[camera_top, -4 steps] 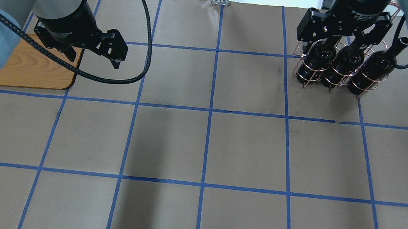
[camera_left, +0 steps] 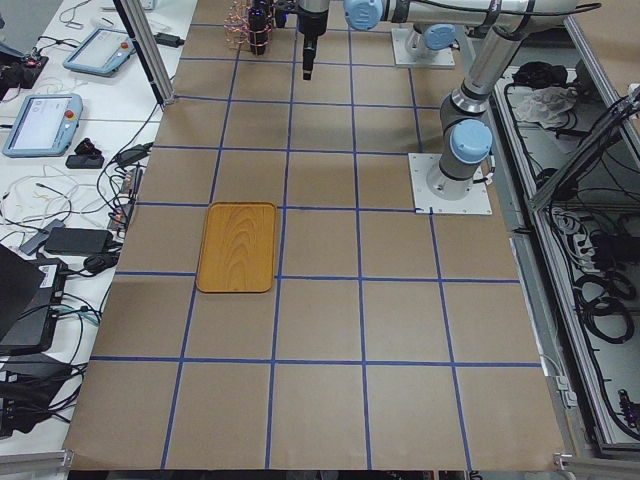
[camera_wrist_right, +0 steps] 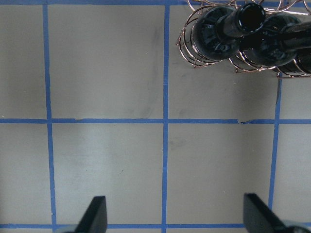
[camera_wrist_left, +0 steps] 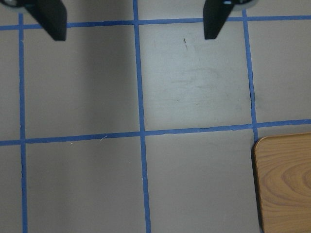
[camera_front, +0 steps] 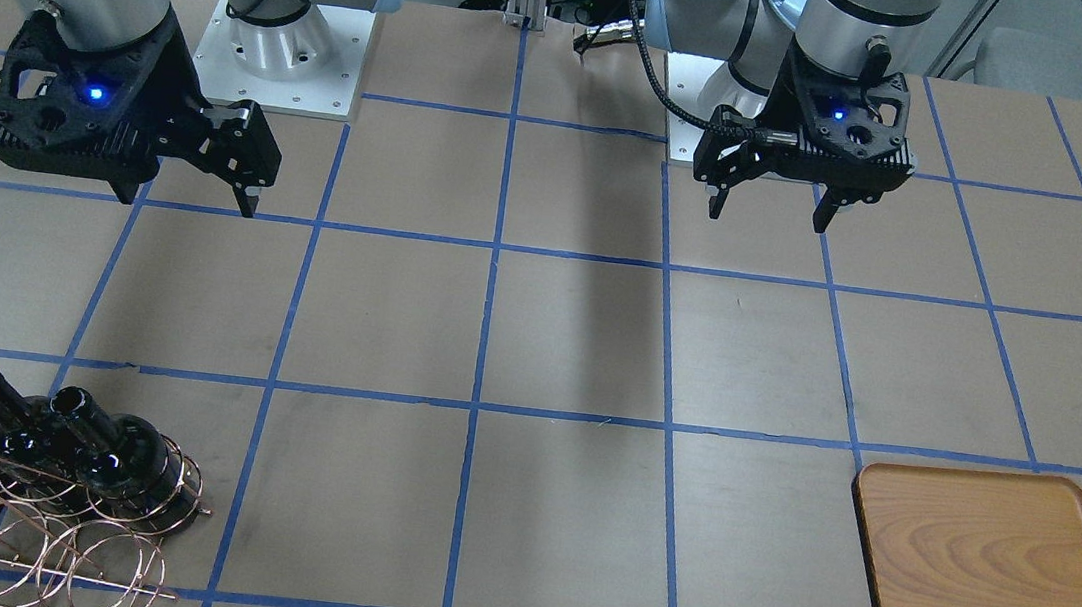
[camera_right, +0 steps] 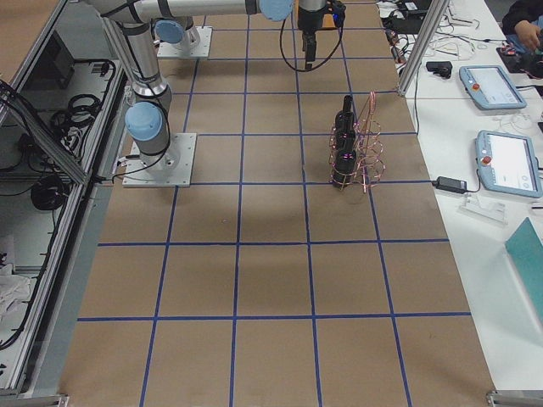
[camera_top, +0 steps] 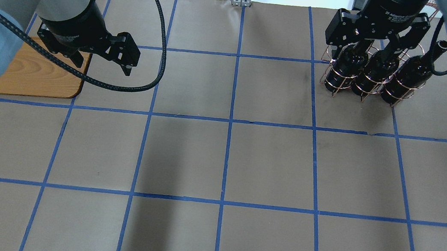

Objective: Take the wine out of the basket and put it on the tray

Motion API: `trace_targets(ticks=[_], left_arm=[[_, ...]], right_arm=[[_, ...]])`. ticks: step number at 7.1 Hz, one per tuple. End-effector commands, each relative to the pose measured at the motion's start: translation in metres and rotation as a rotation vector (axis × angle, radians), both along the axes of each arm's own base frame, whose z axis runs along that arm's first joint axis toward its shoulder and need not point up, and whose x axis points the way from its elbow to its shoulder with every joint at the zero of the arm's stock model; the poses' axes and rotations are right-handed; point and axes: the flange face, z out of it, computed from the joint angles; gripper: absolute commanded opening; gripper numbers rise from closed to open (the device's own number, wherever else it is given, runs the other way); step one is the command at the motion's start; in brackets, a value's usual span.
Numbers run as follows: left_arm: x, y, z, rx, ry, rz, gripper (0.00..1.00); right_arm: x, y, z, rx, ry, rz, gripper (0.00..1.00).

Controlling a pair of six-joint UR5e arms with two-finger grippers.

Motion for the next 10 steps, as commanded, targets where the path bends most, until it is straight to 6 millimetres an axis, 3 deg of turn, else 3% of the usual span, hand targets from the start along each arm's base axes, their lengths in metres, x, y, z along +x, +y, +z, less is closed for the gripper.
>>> trace_targets(ticks=[1, 6, 9, 10], left_arm=[[0.0, 0.0, 0.0, 0.0, 0.001, 0.001, 1.0], [0.0, 0.0, 0.0, 0.0, 0.001, 0.001, 1.0], [0.0, 0.0, 0.0, 0.0, 0.0, 0.001, 1.0], [0.0, 0.0, 0.0, 0.0, 0.001, 0.001, 1.0]], right_arm=[[-0.005, 0.0, -0.002, 0.012, 0.003, -0.01, 1.0], [-0.014, -0.001, 0.002, 0.001, 0.014, -0.01, 1.0], [-0.055, -0.006, 0.007, -0.006, 0.013, 0.023, 1.0], [-0.081, -0.01, 0.008, -0.015, 0.009, 0.027, 1.0]])
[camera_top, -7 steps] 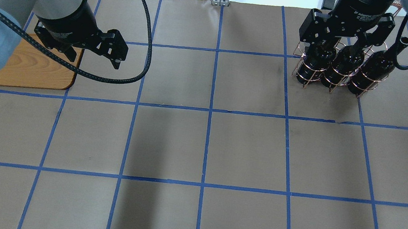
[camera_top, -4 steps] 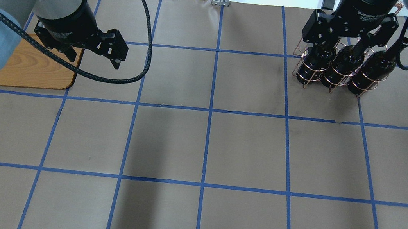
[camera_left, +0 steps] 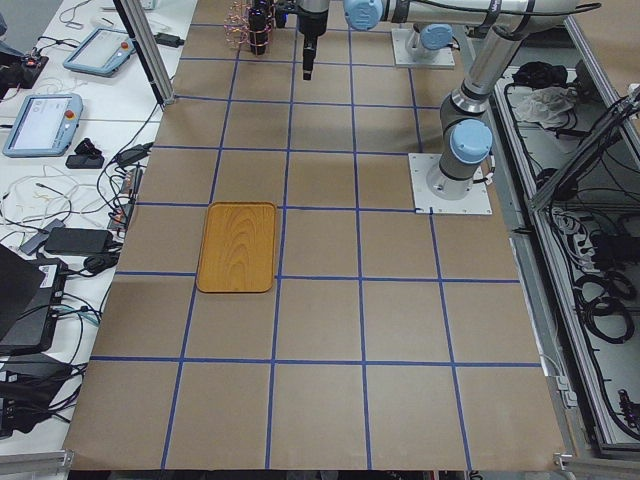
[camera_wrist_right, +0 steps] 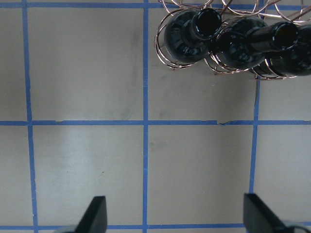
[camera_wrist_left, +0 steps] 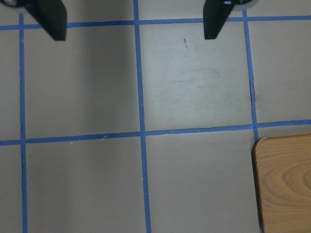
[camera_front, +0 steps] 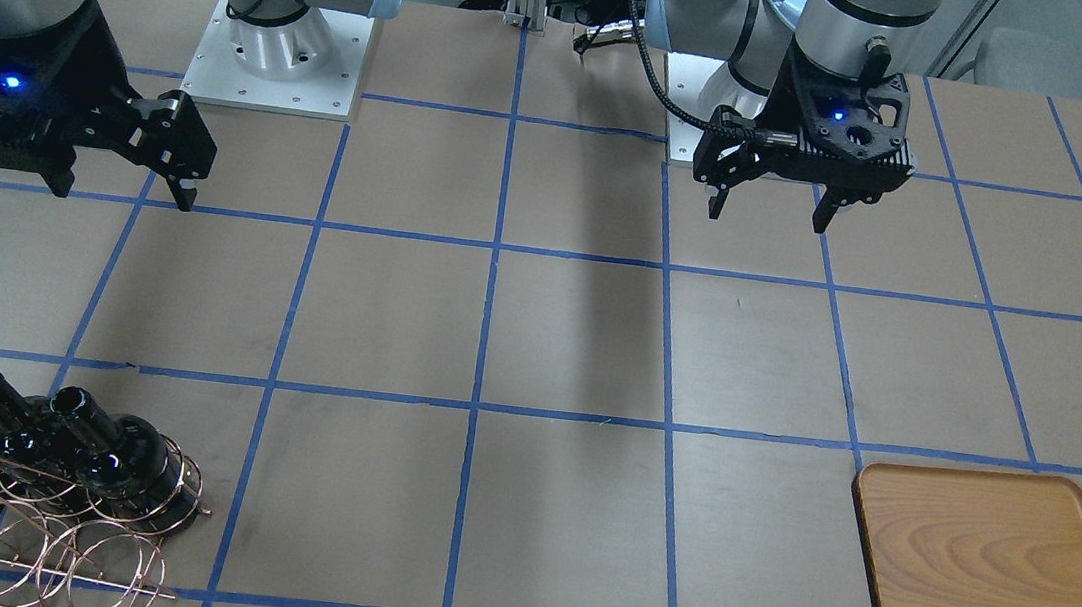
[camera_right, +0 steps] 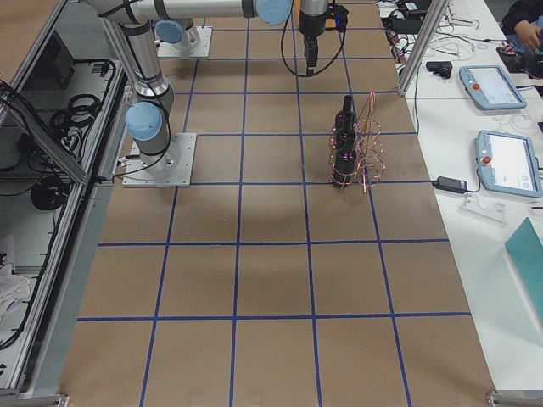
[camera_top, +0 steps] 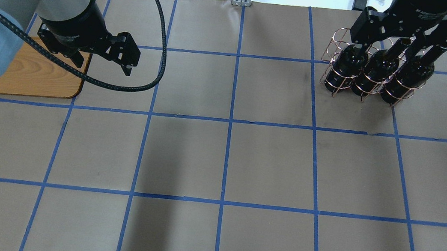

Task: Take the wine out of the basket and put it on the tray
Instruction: 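Lower the right gripper onto the middle bottle's neck in the wire basket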

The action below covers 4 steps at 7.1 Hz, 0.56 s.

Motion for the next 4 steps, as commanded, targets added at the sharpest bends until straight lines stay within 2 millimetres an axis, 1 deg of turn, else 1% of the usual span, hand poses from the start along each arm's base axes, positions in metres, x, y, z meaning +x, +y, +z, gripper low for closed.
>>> trace_targets(ticks=[1, 2, 4], left_arm=[[0.0, 0.0, 0.0, 0.0, 0.001, 0.001, 1.0], [0.0, 0.0, 0.0, 0.0, 0.001, 0.001, 1.0], [0.0, 0.0, 0.0, 0.0, -0.001, 0.002, 1.0]], right_arm=[[-0.057, -0.008, -0.001, -0.004, -0.01, 0.016, 1.0], [-0.074, -0.016, 0.0, -0.047, -0.008, 0.066, 1.0], [-0.083, -0.045, -0.02, -0.094, 0.007, 0.084, 0.95]])
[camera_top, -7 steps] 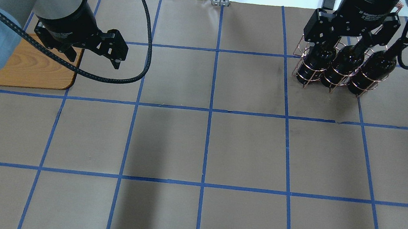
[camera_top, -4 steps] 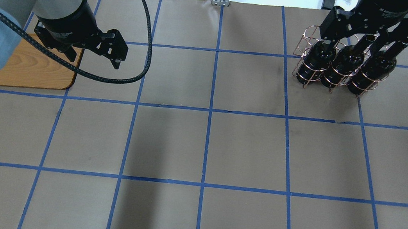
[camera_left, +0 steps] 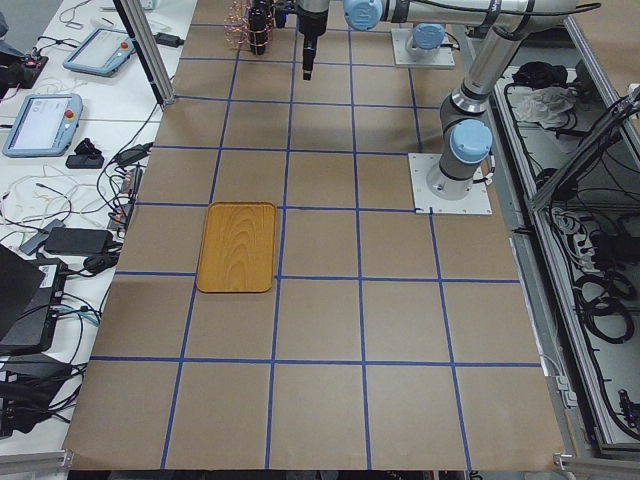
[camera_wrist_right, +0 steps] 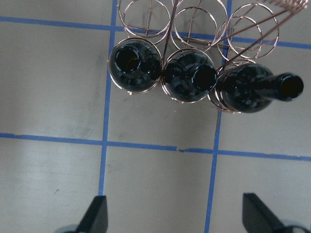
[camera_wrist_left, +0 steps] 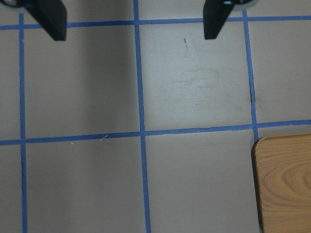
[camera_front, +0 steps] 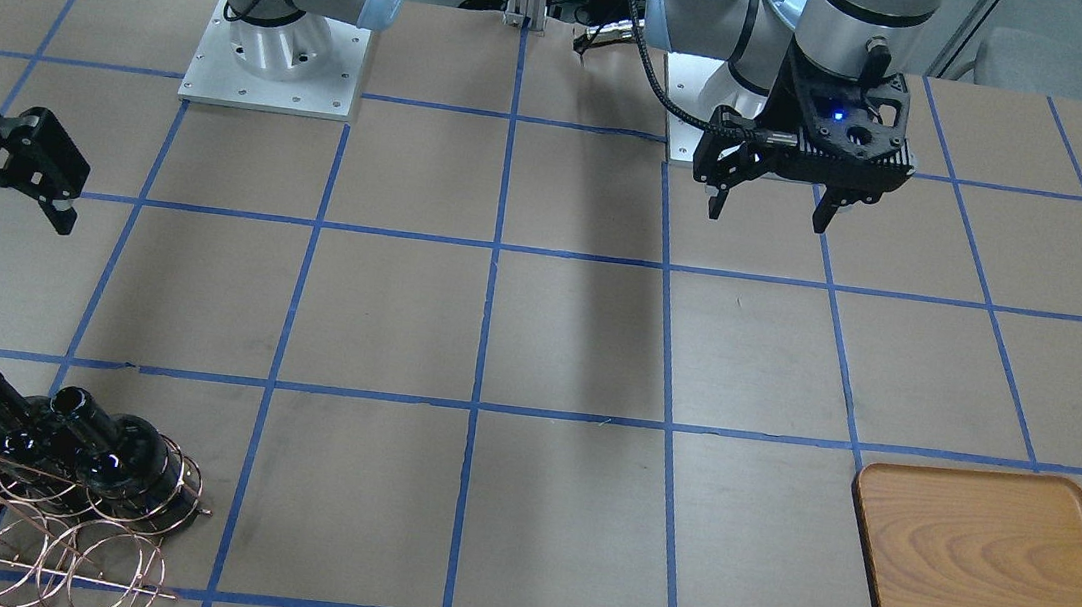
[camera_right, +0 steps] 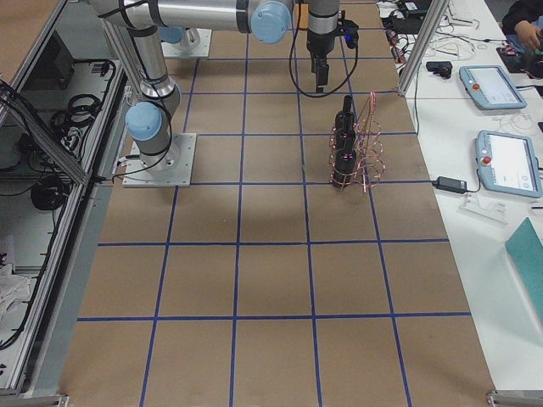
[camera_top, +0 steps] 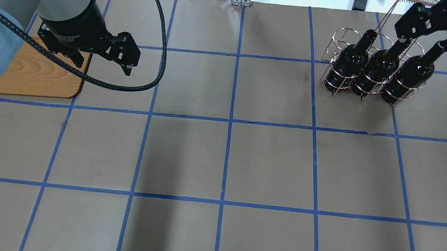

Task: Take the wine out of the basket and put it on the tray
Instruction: 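Lower the right gripper onto the middle bottle's neck in the wire basket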

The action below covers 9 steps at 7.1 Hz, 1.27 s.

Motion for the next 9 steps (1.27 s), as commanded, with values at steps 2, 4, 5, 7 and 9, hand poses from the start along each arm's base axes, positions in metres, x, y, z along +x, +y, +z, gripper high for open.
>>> trace_targets(ticks=[2, 4, 5, 7, 9], left_arm=[[0.0, 0.0, 0.0, 0.0, -0.001, -0.001, 1.0], [0.0, 0.0, 0.0, 0.0, 0.0, 0.001, 1.0], [0.0, 0.0, 0.0, 0.0, 0.0, 0.001, 1.0], [0.0, 0.0, -0.001, 0.001, -0.002, 0.001, 1.0], [0.0, 0.001, -0.001, 0.003, -0.002, -0.002, 1.0]], right_arm=[[-0.012, -0.037, -0.044, 0.005, -0.002, 0.006, 0.82], [-0.017, -0.055, -0.068, 0.0, 0.005, 0.007, 0.82], [-0.019, -0.065, -0.08, -0.008, 0.005, 0.002, 0.82], [-0.022, -0.076, -0.095, -0.021, 0.008, 0.002, 0.82], [-0.023, -0.081, -0.101, -0.031, 0.007, -0.001, 0.75]])
